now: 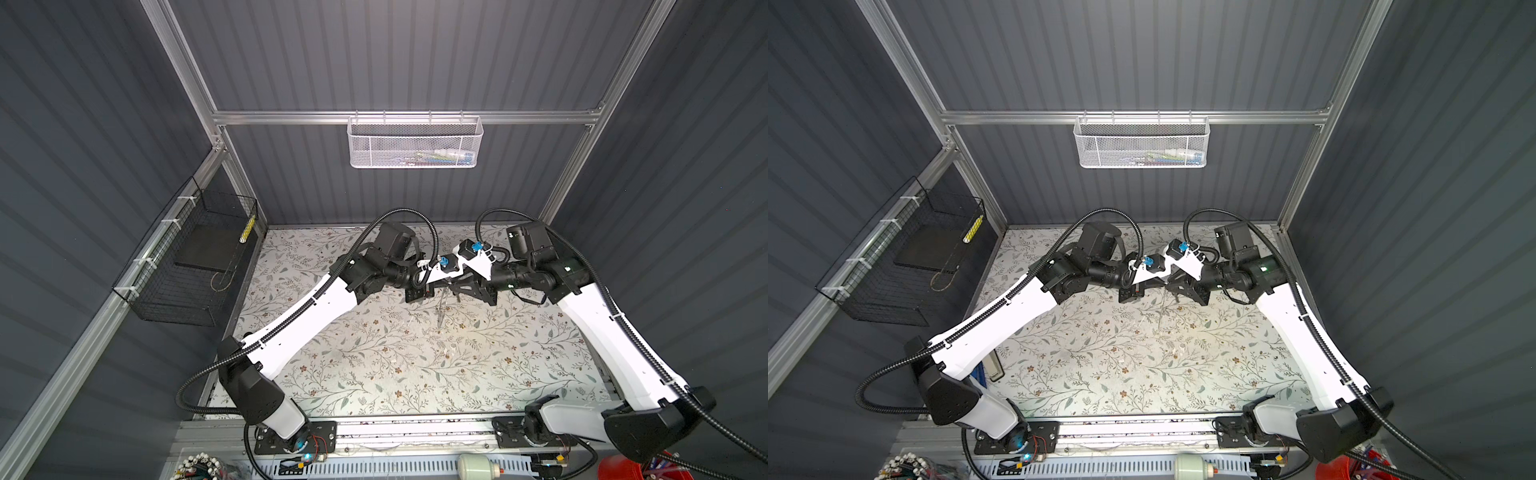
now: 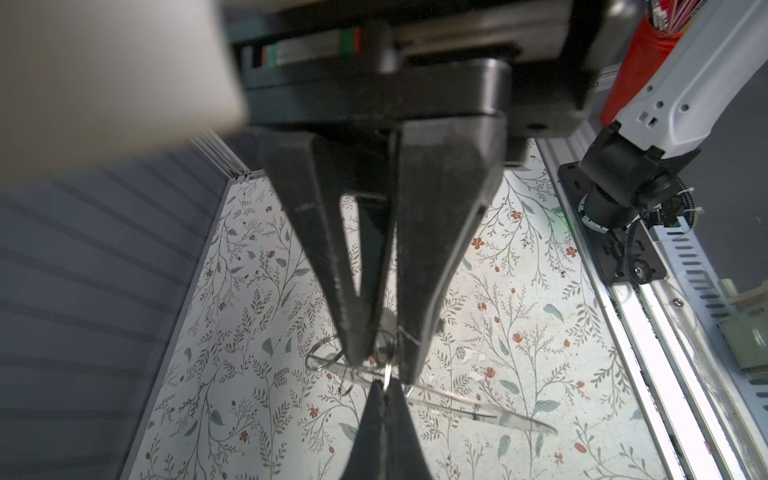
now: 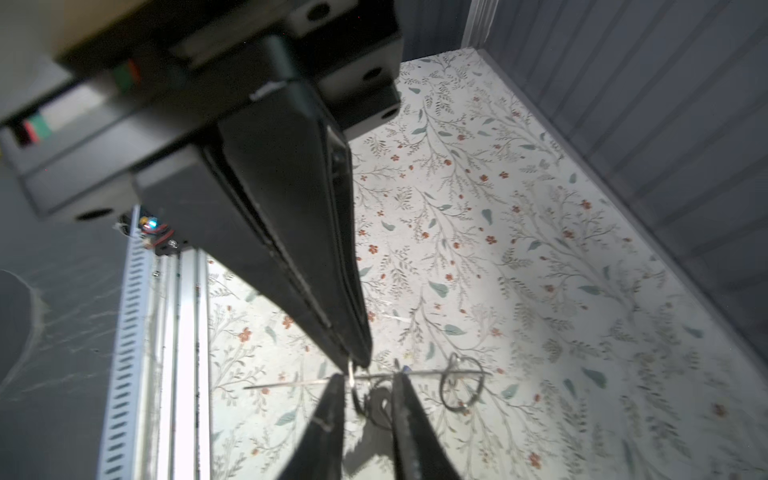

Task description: Put the keys on the keyring

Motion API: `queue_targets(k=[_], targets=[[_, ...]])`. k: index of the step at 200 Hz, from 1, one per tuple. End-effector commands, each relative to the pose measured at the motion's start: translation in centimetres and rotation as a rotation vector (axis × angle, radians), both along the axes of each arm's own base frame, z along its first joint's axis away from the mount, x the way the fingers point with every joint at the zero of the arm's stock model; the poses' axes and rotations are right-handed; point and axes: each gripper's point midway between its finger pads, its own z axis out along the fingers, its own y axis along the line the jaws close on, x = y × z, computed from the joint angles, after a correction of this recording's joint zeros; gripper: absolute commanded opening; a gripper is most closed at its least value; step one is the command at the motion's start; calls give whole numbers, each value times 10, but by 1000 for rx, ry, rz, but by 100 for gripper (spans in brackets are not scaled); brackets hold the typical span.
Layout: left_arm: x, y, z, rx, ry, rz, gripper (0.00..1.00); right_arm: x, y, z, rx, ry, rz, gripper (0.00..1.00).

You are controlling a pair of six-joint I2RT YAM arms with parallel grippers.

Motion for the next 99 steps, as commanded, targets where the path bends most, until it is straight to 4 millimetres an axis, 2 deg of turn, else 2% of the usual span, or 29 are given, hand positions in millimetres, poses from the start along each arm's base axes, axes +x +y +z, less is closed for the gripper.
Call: queue_targets(k=[1, 14, 35, 65, 99], targets=[[1, 1, 25, -152, 79, 18, 0, 8, -12, 15, 13, -118, -79, 34], [4, 4, 36, -219, 88, 32, 0, 9, -19, 20, 45, -142, -125, 41], [5, 7, 45, -266, 87, 45, 0, 4, -27, 28, 103, -176, -173, 45], [5, 10, 59, -335, 77, 57, 0, 1, -28, 25, 125, -161, -184, 48], [1, 10, 70, -375, 75, 36, 0, 9, -24, 30, 181, -166, -200, 49]])
